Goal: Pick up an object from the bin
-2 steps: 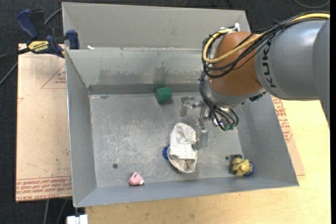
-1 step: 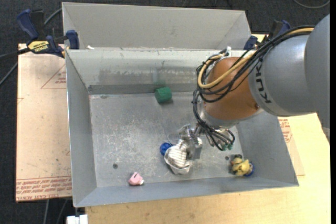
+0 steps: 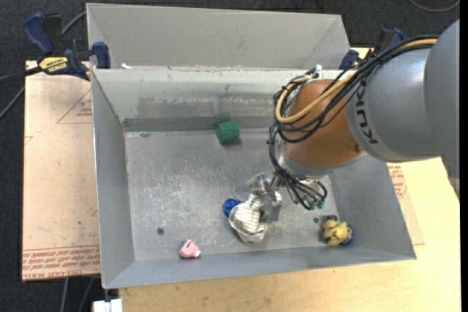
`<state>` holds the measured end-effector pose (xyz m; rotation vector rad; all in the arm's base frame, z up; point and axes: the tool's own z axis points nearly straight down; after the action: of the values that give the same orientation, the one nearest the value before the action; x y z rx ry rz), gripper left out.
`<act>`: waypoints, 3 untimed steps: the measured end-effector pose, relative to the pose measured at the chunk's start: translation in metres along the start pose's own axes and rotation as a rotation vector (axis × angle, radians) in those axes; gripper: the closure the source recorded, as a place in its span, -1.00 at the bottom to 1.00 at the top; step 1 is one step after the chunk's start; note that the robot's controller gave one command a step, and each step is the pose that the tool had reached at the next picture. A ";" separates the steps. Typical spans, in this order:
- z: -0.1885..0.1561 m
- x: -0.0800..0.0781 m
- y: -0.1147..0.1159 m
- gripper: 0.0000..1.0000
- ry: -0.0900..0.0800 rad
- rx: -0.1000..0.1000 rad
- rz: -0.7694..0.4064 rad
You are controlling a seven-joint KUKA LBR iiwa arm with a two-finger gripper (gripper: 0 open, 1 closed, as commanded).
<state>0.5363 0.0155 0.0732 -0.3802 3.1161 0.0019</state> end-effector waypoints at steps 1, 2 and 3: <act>-0.004 0.002 0.000 1.00 0.003 -0.001 -0.001; -0.103 0.002 -0.014 1.00 -0.003 -0.001 -0.122; -0.103 0.002 -0.014 1.00 -0.003 -0.001 -0.121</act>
Offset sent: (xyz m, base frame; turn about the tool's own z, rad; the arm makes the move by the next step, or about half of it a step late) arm 0.0008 -0.0146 0.1034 -0.1244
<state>0.5378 0.0011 0.1764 -0.5682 3.0847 0.0033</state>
